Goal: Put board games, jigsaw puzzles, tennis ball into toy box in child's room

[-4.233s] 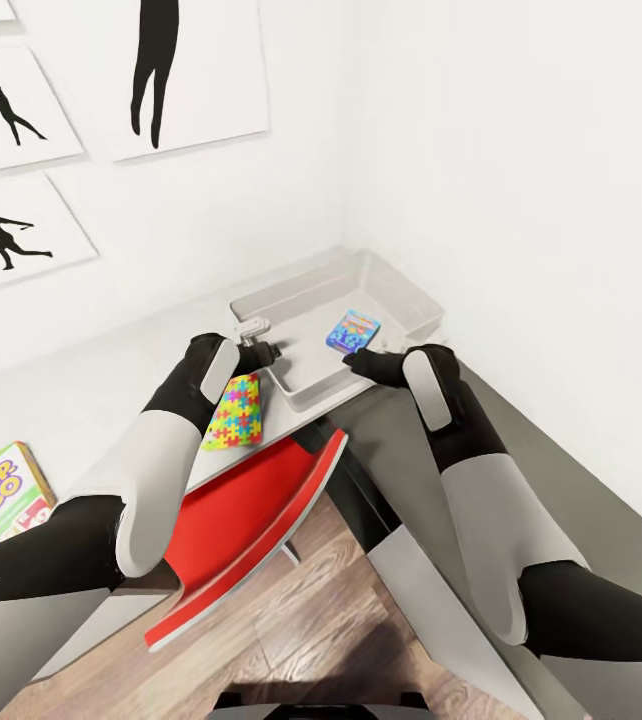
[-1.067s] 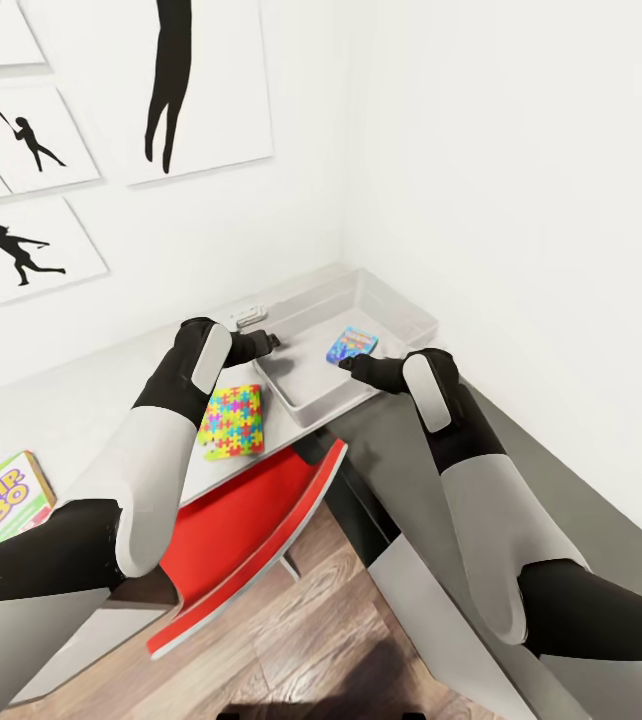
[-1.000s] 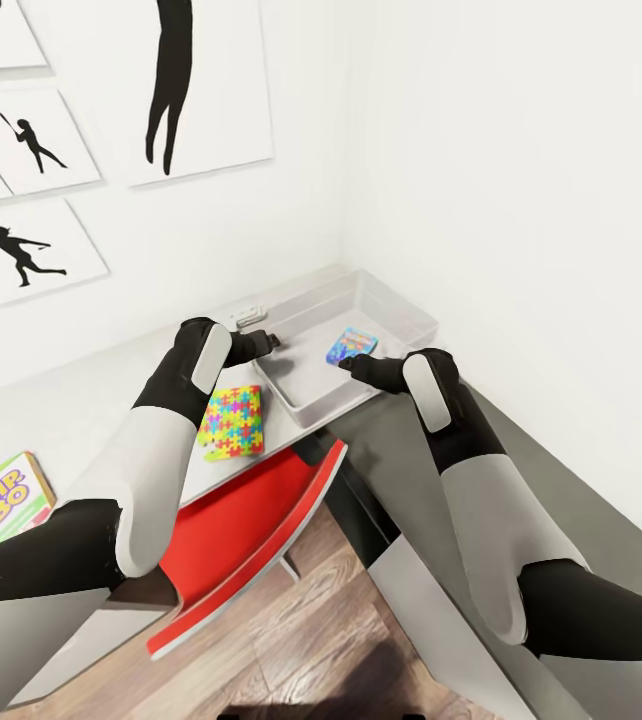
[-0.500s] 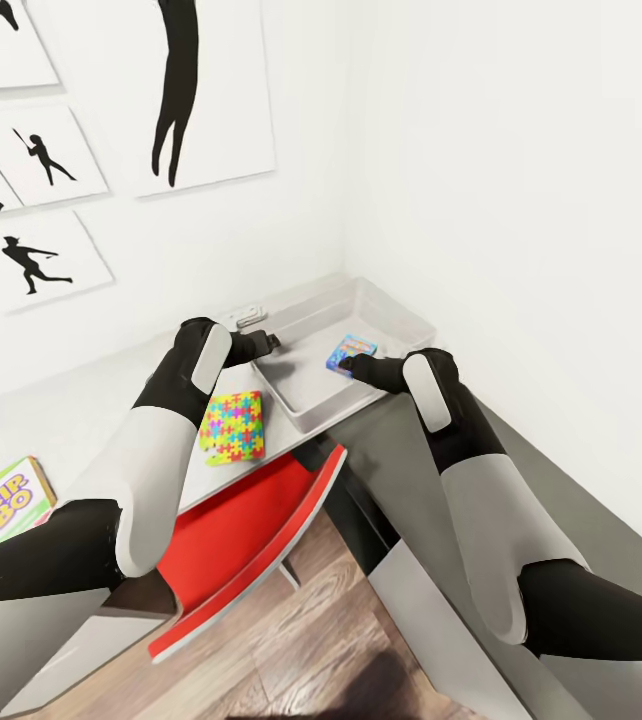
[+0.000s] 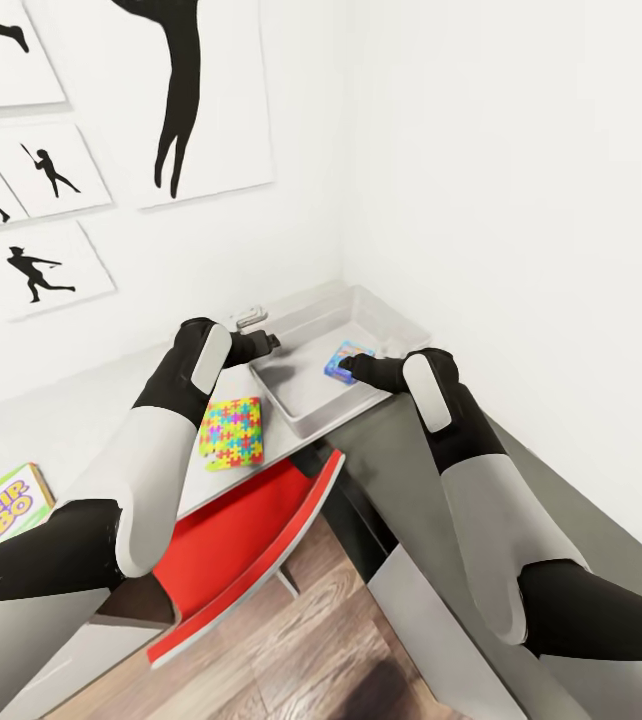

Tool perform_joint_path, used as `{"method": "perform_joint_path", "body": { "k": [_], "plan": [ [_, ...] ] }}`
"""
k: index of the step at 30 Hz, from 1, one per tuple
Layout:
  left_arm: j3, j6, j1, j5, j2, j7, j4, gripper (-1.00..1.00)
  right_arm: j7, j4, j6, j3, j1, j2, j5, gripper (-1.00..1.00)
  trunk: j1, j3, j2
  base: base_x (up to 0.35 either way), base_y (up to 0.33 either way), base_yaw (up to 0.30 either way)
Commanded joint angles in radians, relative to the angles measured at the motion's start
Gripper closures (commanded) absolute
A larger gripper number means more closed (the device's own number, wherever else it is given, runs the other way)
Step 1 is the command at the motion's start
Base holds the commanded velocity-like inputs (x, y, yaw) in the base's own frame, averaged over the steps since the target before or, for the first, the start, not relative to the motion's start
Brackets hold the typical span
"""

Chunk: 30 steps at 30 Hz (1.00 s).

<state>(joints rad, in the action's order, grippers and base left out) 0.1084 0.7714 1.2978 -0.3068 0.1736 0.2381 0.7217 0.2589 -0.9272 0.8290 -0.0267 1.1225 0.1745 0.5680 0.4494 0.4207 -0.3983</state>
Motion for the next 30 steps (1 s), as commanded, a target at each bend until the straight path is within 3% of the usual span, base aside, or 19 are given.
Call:
{"method": "perform_joint_path", "body": {
  "k": [1, 30],
  "plan": [
    [0.003, 0.004, 0.001, -0.011, 0.001, 0.008, 0.001, -1.00, 0.010, -0.001, 0.002, -0.001, 0.001, 0.000, 0.010, -1.00, 0.001, 0.000, -0.002, 0.000, 0.000, -0.056],
    [0.008, 0.028, 0.000, -0.012, 0.001, 0.002, 0.008, -1.00, 0.010, -0.081, 0.025, -0.001, -0.002, 0.000, 0.009, -1.00, 0.001, -0.046, -0.002, 0.000, 0.000, -0.062]
  ]
}}
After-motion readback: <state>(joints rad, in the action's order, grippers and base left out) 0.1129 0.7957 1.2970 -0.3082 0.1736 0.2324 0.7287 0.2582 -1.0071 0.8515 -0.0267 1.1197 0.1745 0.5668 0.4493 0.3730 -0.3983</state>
